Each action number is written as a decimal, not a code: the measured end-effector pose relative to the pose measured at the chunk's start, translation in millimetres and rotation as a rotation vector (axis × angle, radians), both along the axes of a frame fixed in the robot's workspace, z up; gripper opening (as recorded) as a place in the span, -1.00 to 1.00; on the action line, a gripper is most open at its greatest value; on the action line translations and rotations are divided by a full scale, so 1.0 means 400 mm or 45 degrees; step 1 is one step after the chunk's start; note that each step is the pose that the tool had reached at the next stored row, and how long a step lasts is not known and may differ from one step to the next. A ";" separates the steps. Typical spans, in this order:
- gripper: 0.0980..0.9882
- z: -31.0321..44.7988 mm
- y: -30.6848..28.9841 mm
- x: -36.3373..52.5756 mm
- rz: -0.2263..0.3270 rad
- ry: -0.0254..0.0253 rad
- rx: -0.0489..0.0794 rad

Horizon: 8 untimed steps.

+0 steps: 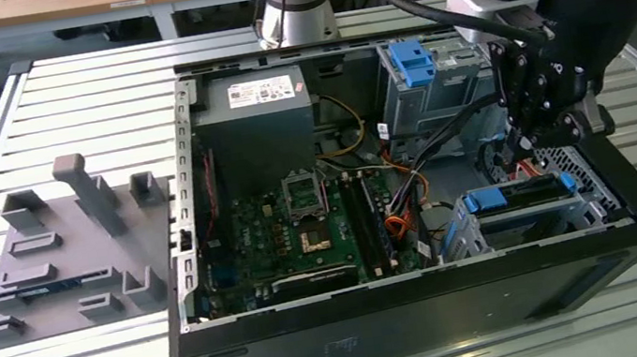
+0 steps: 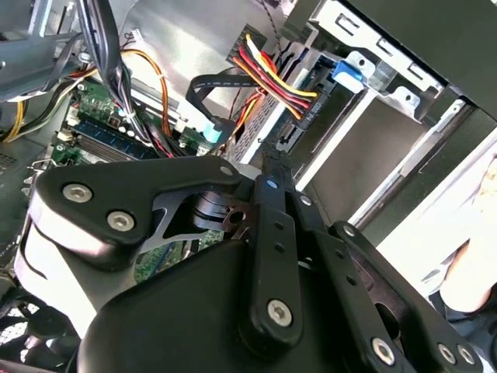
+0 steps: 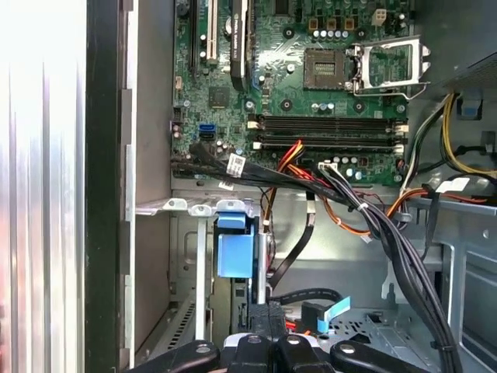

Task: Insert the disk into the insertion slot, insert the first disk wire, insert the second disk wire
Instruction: 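Insert the second disk wire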

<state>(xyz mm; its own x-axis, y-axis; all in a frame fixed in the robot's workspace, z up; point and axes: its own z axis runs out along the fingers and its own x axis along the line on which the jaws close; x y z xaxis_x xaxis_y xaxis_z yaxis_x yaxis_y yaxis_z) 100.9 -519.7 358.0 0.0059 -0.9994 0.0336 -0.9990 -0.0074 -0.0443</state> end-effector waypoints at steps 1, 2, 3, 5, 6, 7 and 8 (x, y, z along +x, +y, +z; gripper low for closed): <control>-0.98 0.000 0.002 -0.001 0.000 0.0000 0.000; -0.98 0.000 0.004 -0.003 0.000 0.0000 0.000; -0.98 0.000 0.006 -0.005 0.000 0.0000 0.001; -0.98 0.000 0.008 -0.008 0.000 -0.0001 0.005; -0.98 0.000 0.009 -0.010 0.000 -0.0001 0.006; -0.98 0.000 0.011 -0.012 0.000 0.0000 0.007; -0.98 0.000 0.013 -0.012 0.000 -0.0001 0.008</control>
<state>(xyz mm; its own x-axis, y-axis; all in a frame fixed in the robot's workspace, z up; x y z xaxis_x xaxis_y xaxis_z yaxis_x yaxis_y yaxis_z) 96.2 -514.6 358.0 0.0060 -0.9996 0.0277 -0.9990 -0.0072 -0.0444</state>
